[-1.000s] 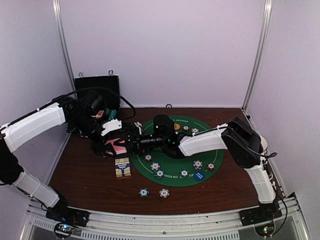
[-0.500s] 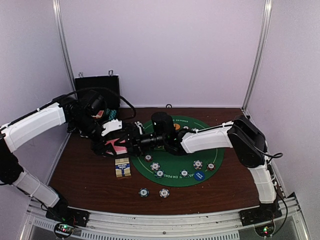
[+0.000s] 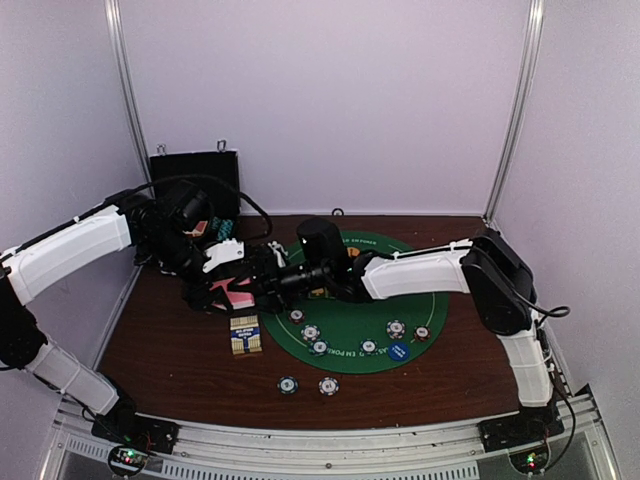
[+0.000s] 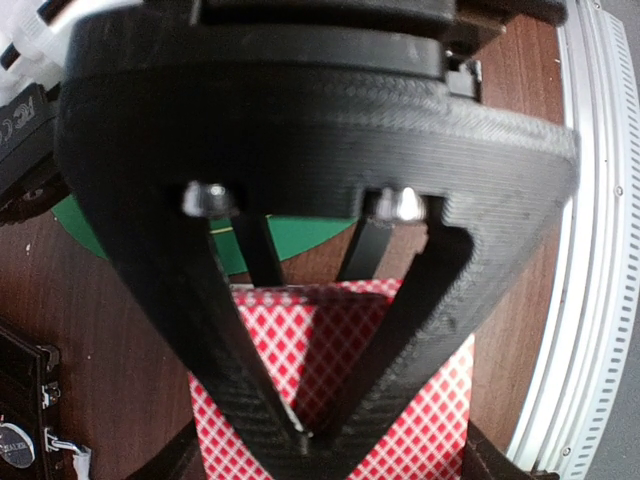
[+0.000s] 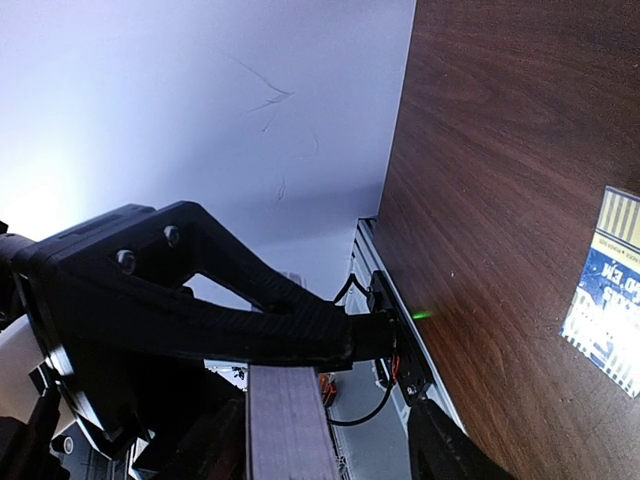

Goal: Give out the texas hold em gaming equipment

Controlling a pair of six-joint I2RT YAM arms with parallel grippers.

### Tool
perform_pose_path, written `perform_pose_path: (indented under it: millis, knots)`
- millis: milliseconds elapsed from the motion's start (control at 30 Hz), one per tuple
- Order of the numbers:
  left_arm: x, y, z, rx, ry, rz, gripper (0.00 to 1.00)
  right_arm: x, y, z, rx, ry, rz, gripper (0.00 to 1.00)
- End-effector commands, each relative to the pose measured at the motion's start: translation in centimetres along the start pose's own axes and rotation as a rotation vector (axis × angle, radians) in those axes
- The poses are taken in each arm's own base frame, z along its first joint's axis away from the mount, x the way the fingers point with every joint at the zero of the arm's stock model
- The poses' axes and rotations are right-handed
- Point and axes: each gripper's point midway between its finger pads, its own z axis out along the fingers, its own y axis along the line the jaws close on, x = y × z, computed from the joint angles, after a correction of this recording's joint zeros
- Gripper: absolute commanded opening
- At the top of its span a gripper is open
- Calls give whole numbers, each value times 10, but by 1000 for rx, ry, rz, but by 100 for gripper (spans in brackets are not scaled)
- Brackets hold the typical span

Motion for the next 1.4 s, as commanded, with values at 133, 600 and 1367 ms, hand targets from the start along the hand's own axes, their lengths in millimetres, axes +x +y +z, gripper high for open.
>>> perform_pose_path:
  millis: [133,600,1367]
  knots:
    - [-16,4,-11,-26,-68,34,0,5,23,-17,77,17,-86,53]
    - [-17,2,-15,-29,-79,49,0,6,27,-38,103,24,-87,41]
    - [-16,2,-16,-35,-82,61,0,2,61,-43,3,-10,-95,53]
